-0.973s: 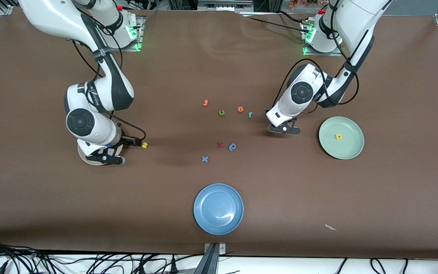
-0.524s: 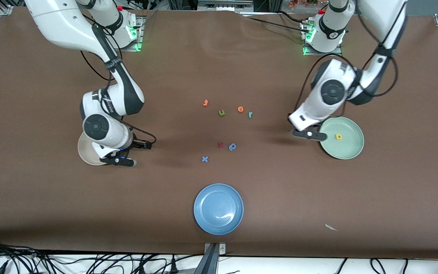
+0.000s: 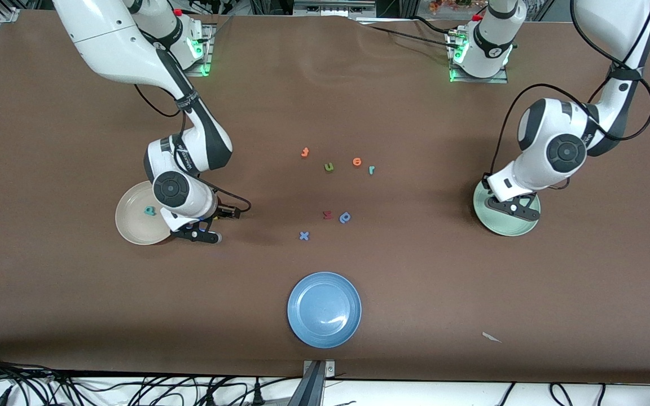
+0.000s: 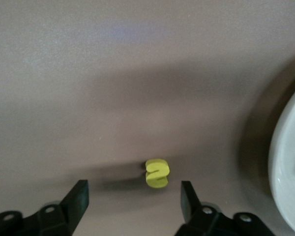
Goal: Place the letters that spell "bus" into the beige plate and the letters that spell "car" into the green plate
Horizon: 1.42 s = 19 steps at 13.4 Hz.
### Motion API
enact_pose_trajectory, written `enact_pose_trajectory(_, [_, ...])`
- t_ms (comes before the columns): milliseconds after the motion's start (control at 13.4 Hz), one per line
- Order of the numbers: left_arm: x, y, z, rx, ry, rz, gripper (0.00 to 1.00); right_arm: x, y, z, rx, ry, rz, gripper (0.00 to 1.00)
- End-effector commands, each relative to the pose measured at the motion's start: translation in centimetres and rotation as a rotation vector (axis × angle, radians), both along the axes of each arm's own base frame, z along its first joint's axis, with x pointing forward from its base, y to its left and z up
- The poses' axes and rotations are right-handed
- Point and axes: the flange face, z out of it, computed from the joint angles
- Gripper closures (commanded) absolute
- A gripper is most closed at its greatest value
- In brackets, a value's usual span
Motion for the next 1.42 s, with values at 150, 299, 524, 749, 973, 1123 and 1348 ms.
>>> enact_pose_trajectory(150, [0.0,-2.4,0.5,-0.010,-0.018,-0.018,0.26,-1.3,-1.1,-1.1,0.019,-0.027,-0.009,0.23])
enact_pose_trajectory(299, [-0.5,-5.8,0.7,-0.067,-0.009,0.049,0.26,-1.1,-1.4,-1.0,0.019,-0.031,-0.010,0.27])
enact_pose_trajectory(524, [-2.6,-14.2,1.2,-0.093,0.001,0.157,0.26,-1.0,-1.8,-1.1,0.017,-0.033,-0.009,0.31])
enact_pose_trajectory(749, [-4.9,-21.4,-0.1,-0.101,0.008,0.220,0.16,-0.7,-2.6,-1.1,0.016,-0.040,0.016,0.33])
enact_pose_trajectory(973, [-6.7,-26.7,-1.6,-0.150,-0.007,0.175,0.16,-0.7,-2.6,-1.2,0.016,-0.038,0.019,0.45])
enact_pose_trajectory(1123, [-7.9,-29.2,-3.0,-0.165,0.010,0.246,0.16,-0.7,-2.6,-1.2,0.016,-0.038,0.019,0.46])
enact_pose_trajectory(1348, [-9.1,-31.1,-4.7,-0.180,0.008,0.260,0.16,-0.7,-2.6,-1.2,0.018,-0.044,0.018,0.52])
